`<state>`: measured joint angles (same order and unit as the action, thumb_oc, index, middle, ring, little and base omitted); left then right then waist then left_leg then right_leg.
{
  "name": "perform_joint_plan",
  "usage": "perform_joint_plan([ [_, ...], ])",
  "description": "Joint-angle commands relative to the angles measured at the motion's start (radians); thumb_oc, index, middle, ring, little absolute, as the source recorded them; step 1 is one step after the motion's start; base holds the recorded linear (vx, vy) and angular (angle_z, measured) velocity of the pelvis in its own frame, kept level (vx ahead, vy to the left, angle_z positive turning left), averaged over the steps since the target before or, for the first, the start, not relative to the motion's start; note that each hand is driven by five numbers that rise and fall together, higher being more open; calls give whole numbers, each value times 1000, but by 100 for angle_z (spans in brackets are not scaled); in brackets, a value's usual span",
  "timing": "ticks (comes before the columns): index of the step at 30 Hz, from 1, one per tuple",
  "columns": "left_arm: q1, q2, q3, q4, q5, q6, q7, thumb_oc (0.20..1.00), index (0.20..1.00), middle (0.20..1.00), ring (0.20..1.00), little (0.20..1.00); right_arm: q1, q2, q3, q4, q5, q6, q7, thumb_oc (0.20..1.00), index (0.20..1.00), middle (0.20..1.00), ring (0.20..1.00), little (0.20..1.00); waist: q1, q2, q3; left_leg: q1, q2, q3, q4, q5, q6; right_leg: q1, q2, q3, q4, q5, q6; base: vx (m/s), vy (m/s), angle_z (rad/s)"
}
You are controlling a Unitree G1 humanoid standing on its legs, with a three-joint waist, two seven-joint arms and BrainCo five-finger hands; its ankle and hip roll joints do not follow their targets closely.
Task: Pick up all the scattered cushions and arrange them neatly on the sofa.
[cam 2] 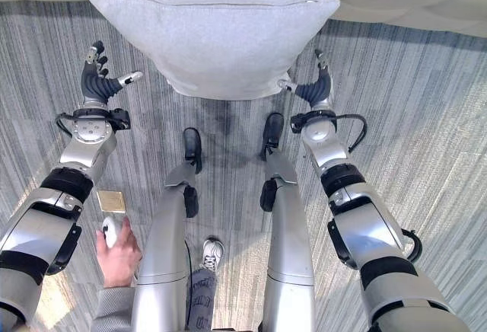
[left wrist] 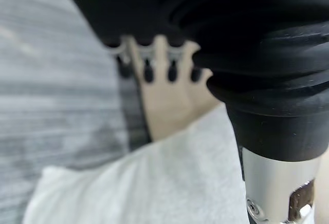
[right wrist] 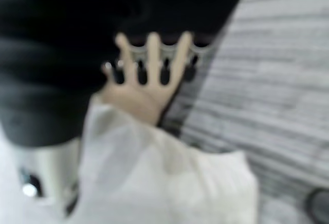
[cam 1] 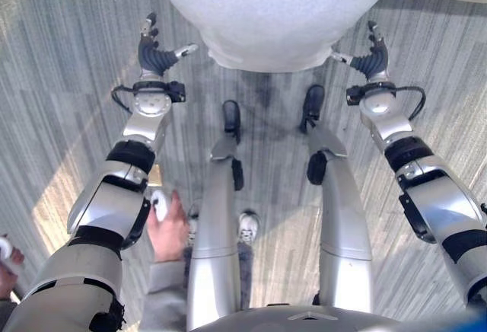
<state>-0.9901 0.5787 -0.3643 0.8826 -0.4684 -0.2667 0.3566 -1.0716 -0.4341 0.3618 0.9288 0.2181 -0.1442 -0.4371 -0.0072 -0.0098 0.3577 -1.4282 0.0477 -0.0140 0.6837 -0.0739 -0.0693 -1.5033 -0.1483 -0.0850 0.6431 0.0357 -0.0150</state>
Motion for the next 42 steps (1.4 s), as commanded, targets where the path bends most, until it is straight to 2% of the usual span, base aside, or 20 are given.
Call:
perform_joint_plan([
  [1,44,23,32,5,-28,-16,22,1000,1000,1000,1000,1000,2,2,56,-25,20,-15,-14,1000,1000,1000,1000,1000,-17,32,-58,3,32,31,-92,32,32,33,-4,67,73,-110,133,0,0,0],
  [4,13,26,14,16,-31,-14,24,1000,1000,1000,1000,1000,-29,-3,69,-16,26,-13,-16,1000,1000,1000,1000,1000,-16,31,-57,-4,30,29,-89,33,33,22,-2,70,82,-109,134,0,0,0],
  [11,-61,43,-22,22,-52,-15,31,1000,1000,1000,1000,1000,-111,-21,82,70,141,-15,-5,1000,1000,1000,1000,1000,-10,30,-57,-41,26,28,-70,37,33,-11,-5,68,103,-109,134,2,-1,0],
  [22,-128,43,-63,119,-73,29,5,1000,1000,1000,1000,1000,-132,-26,122,37,154,-22,20,1000,1000,1000,1000,1000,-16,21,-72,-103,30,4,9,34,32,-65,11,63,171,-114,129,10,-5,-2],
  [30,-196,-1,-109,132,-89,49,-11,1000,1000,1000,1000,1000,-152,-14,151,-3,171,-31,31,1000,1000,1000,1000,1000,-24,22,-63,-125,27,-10,99,6,37,-67,20,60,215,-129,122,8,4,-3],
  [39,-348,-132,-207,111,-120,59,-21,1000,1000,1000,1000,1000,-257,76,231,-25,224,-32,38,1000,1000,1000,1000,1000,-34,16,-47,-141,27,-15,178,-25,37,-67,30,58,257,-139,111,9,2,-5],
  [40,-356,-145,-216,102,-119,61,-22,1000,1000,1000,1000,1000,-265,84,239,-29,230,-31,42,796,796,796,796,796,-35,16,-46,-141,26,-17,182,-26,37,-67,31,57,258,-138,111,0,0,0],
  [41,-357,-153,-224,89,-119,60,-22,1000,1000,1000,1000,1000,-269,93,243,-36,240,-33,42,501,501,501,501,501,-35,15,-46,-141,26,-16,184,-27,37,-67,32,59,258,-137,112,0,0,0],
  [42,-360,-159,-229,80,-123,59,-19,272,272,272,272,272,-273,102,244,-40,249,-36,43,200,200,200,200,200,-35,17,-45,-141,27,-18,183,-28,37,-67,33,58,256,-136,113,0,0,0],
])
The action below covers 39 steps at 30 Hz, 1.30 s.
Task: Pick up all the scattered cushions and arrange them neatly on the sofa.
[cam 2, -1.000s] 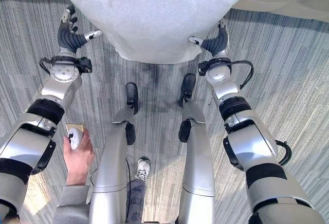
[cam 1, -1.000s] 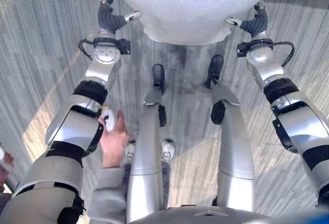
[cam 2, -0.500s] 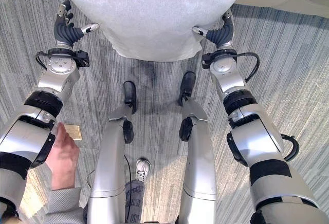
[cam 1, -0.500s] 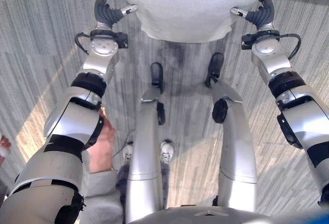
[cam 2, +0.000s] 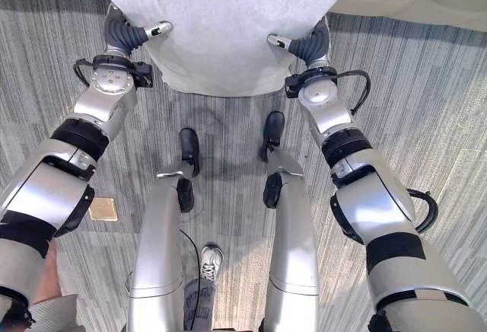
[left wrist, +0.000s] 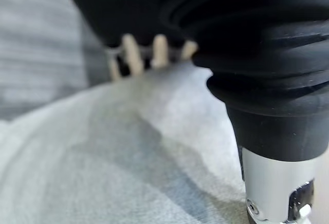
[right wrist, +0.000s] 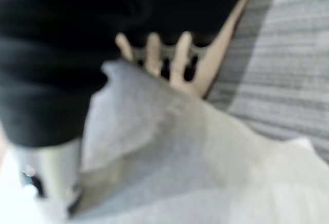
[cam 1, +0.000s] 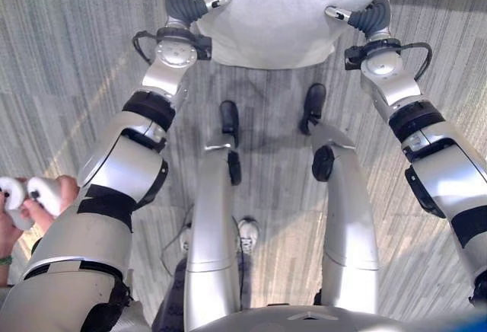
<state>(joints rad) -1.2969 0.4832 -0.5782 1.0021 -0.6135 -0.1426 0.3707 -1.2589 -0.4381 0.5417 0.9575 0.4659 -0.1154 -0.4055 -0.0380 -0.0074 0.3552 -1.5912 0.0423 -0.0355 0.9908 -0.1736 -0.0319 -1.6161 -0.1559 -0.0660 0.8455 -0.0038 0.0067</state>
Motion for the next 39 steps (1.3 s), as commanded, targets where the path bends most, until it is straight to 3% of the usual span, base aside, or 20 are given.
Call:
perform_joint_plan([
  [1,-54,-74,-17,-88,6,-83,-27,200,200,200,200,200,-91,124,63,-92,23,-78,8,200,200,200,200,200,-3,17,-46,22,31,4,-124,71,0,46,41,40,52,-94,92,0,0,0],
  [9,4,-64,19,-194,-21,-111,-17,200,200,200,200,200,-42,149,37,-173,30,-102,13,200,200,200,200,200,1,23,-84,26,33,5,-156,78,0,46,47,43,34,-93,93,0,0,0],
  [13,71,-79,60,-261,-11,-128,-18,200,200,200,200,200,18,161,12,-224,14,-117,22,200,200,200,200,200,2,19,-140,69,36,29,-255,93,1,68,43,45,-12,-94,92,-30,-10,5],
  [14,117,-91,96,-312,1,-144,-9,200,200,200,200,200,62,164,-7,-261,-4,-127,26,200,200,200,200,200,4,19,-153,148,40,35,-330,107,-4,143,40,39,-70,-95,92,-84,-26,12],
  [16,137,-93,106,-331,7,-150,-6,200,200,200,200,200,79,165,-12,-275,-14,-127,29,200,200,200,200,200,3,18,-152,182,39,38,-352,111,-5,175,39,35,-93,-93,91,-66,-16,9],
  [23,368,-119,197,-592,76,-187,-1,200,200,200,200,200,296,128,-62,-502,-80,-142,84,200,200,200,200,200,-6,10,-187,510,52,34,-561,137,-40,485,36,1,-285,-85,89,5,-12,4],
  [24,407,-120,200,-623,86,-188,-6,200,200,200,200,200,327,124,-66,-535,-91,-142,90,200,200,200,200,200,-10,7,-187,542,49,34,-591,172,-38,518,31,-7,-325,-48,82,53,-14,2],
  [25,411,-121,200,-624,86,-187,-6,200,200,200,200,200,330,125,-65,-536,-91,-141,90,200,200,200,200,200,-9,9,-190,560,51,32,-590,142,-43,533,34,-4,-318,-77,89,-63,-12,-2],
  [26,464,-124,211,-662,105,-189,-13,200,200,200,200,200,388,119,-80,-583,-105,-146,100,200,200,200,200,200,-11,5,-199,632,41,35,-646,185,-48,598,30,-17,-375,-44,83,7,-14,-3],
  [33,626,-128,197,-743,146,-186,-60,200,200,200,200,200,557,97,-121,-716,-139,-149,137,200,200,200,200,200,-16,-7,-240,906,16,37,-787,206,-68,862,32,-44,-523,-30,90,59,-10,5],
  [35,755,-128,190,-782,187,-169,-103,200,200,200,200,200,674,82,-151,-785,-169,-140,167,200,200,200,200,200,-16,-14,-245,1126,16,50,-881,214,-70,1083,35,-57,-619,-18,101,188,20,-1],
  [39,846,-133,199,-817,215,-155,-125,200,200,200,200,200,746,66,-182,-824,-169,-132,193,200,200,200,200,200,-17,-25,-248,1242,20,63,-901,203,-64,1217,31,-59,-672,-13,106,163,45,-4],
])
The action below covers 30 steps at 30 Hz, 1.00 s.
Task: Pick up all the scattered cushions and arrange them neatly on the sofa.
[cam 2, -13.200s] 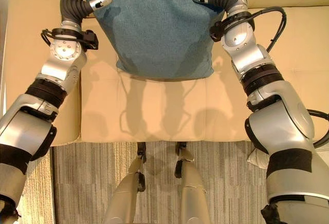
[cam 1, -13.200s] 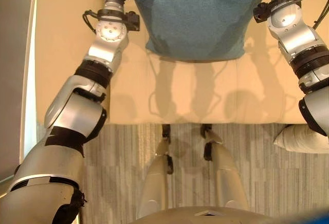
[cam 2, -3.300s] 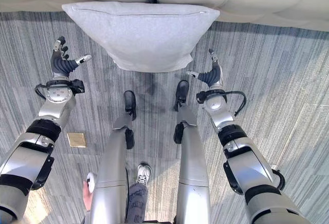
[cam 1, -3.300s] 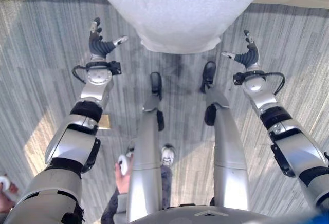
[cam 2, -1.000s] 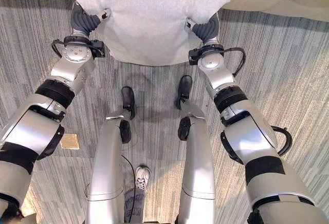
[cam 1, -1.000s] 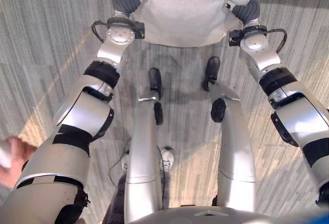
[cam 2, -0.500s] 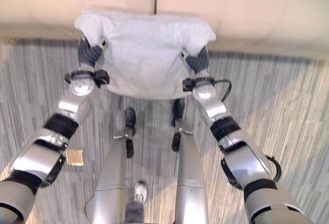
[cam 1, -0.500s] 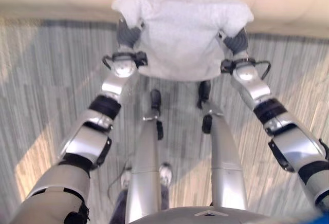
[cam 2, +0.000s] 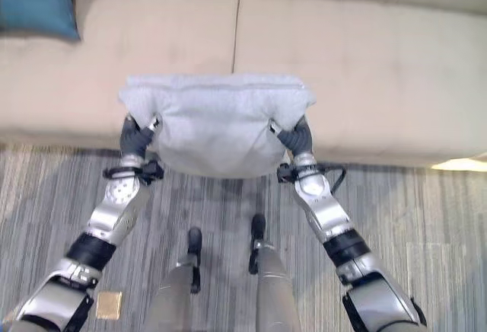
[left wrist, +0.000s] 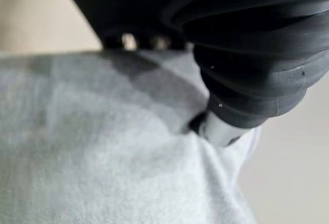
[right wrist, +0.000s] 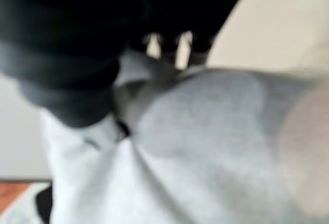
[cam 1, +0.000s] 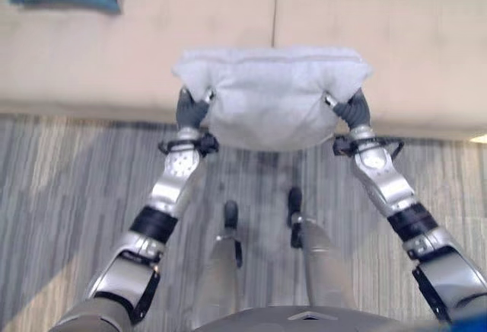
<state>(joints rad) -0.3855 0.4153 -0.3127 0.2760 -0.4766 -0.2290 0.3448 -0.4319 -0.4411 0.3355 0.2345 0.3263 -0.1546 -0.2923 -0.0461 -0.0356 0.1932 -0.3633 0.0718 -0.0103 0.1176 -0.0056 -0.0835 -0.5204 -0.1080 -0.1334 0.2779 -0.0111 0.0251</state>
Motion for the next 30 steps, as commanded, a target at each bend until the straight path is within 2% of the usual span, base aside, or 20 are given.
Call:
perform_joint_plan([
  [1,-25,-76,-59,-95,71,-66,-109,200,200,200,200,200,-46,56,0,-113,-37,-86,89,200,200,200,200,200,-10,1,-99,62,-12,46,-30,19,-4,174,-20,10,-121,-4,91,134,60,-8],
  [4,14,-77,-53,-113,80,-59,-126,200,200,200,200,200,-15,42,-25,-127,-35,-82,104,200,200,200,200,200,-9,-7,-104,125,-11,62,-42,0,3,238,-23,19,-147,-1,98,133,77,-11],
  [9,66,-78,-52,-130,94,-51,-159,200,200,200,200,200,40,29,-67,-136,-49,-73,124,200,200,200,200,200,-4,-14,-115,221,-41,86,-27,-57,37,331,-33,38,-150,-5,119,111,148,-13],
  [12,94,-88,-51,-124,92,-43,-174,200,200,200,200,200,79,36,-87,-126,-68,-64,138,200,200,200,200,200,-11,-5,-116,286,-66,105,-42,-83,68,320,-49,66,-53,34,164,70,181,-17],
  [13,94,-88,-51,-124,92,-43,-174,200,200,200,200,200,79,37,-87,-126,-68,-64,138,200,200,200,200,200,-9,-6,-116,287,-67,107,-42,-83,68,319,-50,68,-51,33,164,2,164,-32],
  [14,103,-84,-46,-121,90,-44,-178,200,200,200,200,200,83,48,-85,-115,-71,-61,139,200,200,200,200,200,-14,6,-106,309,-72,118,-50,-82,83,293,-42,85,33,49,180,2,108,-32],
  [17,105,-84,-43,-114,95,-44,-182,200,200,200,200,200,91,57,-84,-106,-73,-64,142,200,200,200,200,200,-11,12,-104,335,-79,130,-57,-88,86,277,-35,72,62,28,171,61,114,-29],
  [19,119,-85,-31,-117,95,-45,-190,200,200,200,200,200,110,58,-87,-105,-63,-63,155,200,200,200,200,200,-13,15,-113,361,-90,140,-77,-90,84,286,-18,47,16,14,153,130,58,-23],
  [20,122,-87,-27,-118,94,-45,-191,200,200,200,200,200,115,59,-87,-103,-62,-63,158,200,200,200,200,200,-13,11,-119,374,-96,147,-88,-92,83,280,-18,23,-30,20,146,197,-5,-12],
  [21,129,-90,-26,-115,98,-40,-190,200,200,200,200,200,128,54,-86,-105,-60,-63,165,200,200,200,200,200,-21,4,-125,403,-110,153,-111,-94,81,265,-4,-23,-121,51,139,170,-23,-11],
  [23,127,-94,-20,-112,103,-39,-190,200,200,200,200,200,143,46,-93,-109,-70,-61,167,200,200,200,200,200,-38,6,-123,429,-115,144,-129,-94,77,242,16,-35,-163,67,150,197,-56,2],
  [26,127,-102,-22,-103,99,-47,-195,200,200,200,200,200,166,38,-104,-122,-73,-64,166,200,200,200,200,200,-55,4,-123,449,-120,126,-143,-97,72,261,31,-8,-197,68,151,146,-72,37],
  [30,150,-119,-19,-101,98,-50,-197,200,200,200,200,200,191,26,-119,-156,-78,-68,170,200,200,200,200,200,-59,5,-150,445,-120,119,-117,-118,57,316,47,13,-205,55,126,183,-139,25],
])
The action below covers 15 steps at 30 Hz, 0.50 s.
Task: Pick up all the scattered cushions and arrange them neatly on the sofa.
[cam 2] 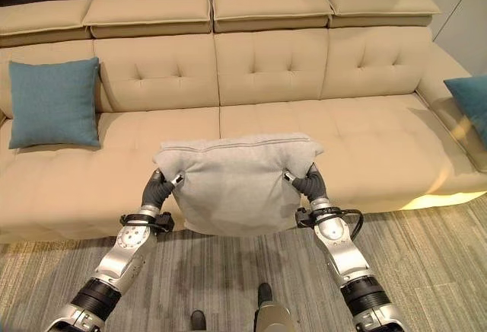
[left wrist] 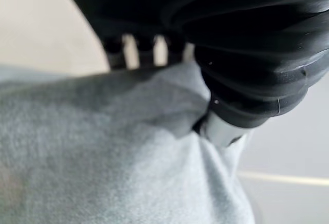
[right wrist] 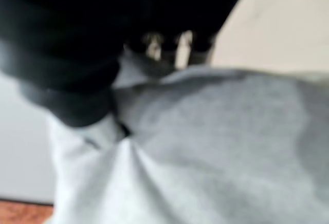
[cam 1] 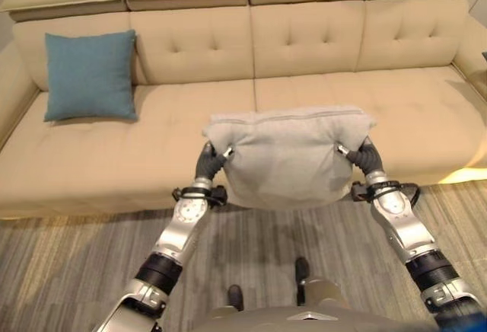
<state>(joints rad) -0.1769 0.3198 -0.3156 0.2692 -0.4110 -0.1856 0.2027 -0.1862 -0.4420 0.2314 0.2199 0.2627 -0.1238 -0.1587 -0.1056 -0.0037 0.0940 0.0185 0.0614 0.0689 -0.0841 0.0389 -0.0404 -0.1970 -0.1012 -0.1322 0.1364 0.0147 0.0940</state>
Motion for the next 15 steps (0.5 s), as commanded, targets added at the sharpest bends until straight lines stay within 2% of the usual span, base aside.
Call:
perform_joint_plan([
  [1,-42,-30,-11,-91,31,-92,-55,200,200,200,200,200,-28,23,-17,-151,-11,-97,46,200,200,200,200,200,-5,-27,-63,66,-102,39,123,-175,1,26,49,19,-73,12,39,152,-121,37],
  [2,-41,-30,-11,-92,31,-92,-55,200,200,200,200,200,-27,23,-17,-152,-11,-97,46,200,200,200,200,200,-6,-26,-63,66,-101,38,126,-177,0,29,50,18,-74,12,39,229,-218,44],
  [3,-45,-42,-11,-86,20,-92,-52,200,200,200,200,200,-7,14,-23,-161,-2,-95,51,200,200,200,200,200,-8,-31,-62,36,-94,41,217,-150,-27,60,51,15,-92,6,27,78,-100,27],
  [4,-44,-42,-11,-86,20,-92,-52,200,200,200,200,200,-6,14,-23,-162,-2,-95,51,200,200,200,200,200,-9,-31,-63,33,-93,39,222,-152,-28,60,51,13,-93,6,27,166,-215,35],
  [6,-50,-55,-16,-81,-5,-91,-47,200,200,200,200,200,31,-4,-52,-177,13,-95,44,200,200,200,200,200,-24,-50,-63,-52,-51,93,390,-113,-70,109,39,-15,-115,-14,6,140,-179,90],
  [8,-61,-60,-26,-74,-12,-81,-53,200,200,200,200,200,51,-10,-68,-187,21,-91,41,200,200,200,200,200,-33,-60,-65,-89,0,173,379,-126,-55,130,24,-39,-123,-34,2,71,-87,103],
  [10,-64,-62,-27,-71,-8,-75,-57,200,200,200,200,200,62,-13,-79,-193,19,-90,39,200,200,200,200,200,-30,-66,-67,-115,9,197,356,-135,-43,142,19,-45,-128,-42,0,76,-49,49],
  [11,-64,-57,-21,-71,0,-70,-53,200,200,200,200,200,61,-19,-82,-199,22,-88,35,200,200,200,200,200,-21,-74,-57,-178,21,196,338,-105,-37,151,18,-41,-126,-50,-5,121,-56,40],
  [13,-50,-56,-13,-73,-4,-64,-58,200,200,200,200,200,69,-17,-84,-200,22,-86,38,200,200,200,200,200,-18,-68,-57,-203,35,195,298,-62,-42,162,28,-37,-129,-62,-7,110,-19,22],
  [15,-44,-56,-10,-72,-6,-63,-62,200,200,200,200,200,73,-15,-85,-198,21,-84,38,200,200,200,200,200,-15,-65,-58,-200,41,200,271,-42,-46,169,30,-33,-131,-66,-8,106,29,1],
])
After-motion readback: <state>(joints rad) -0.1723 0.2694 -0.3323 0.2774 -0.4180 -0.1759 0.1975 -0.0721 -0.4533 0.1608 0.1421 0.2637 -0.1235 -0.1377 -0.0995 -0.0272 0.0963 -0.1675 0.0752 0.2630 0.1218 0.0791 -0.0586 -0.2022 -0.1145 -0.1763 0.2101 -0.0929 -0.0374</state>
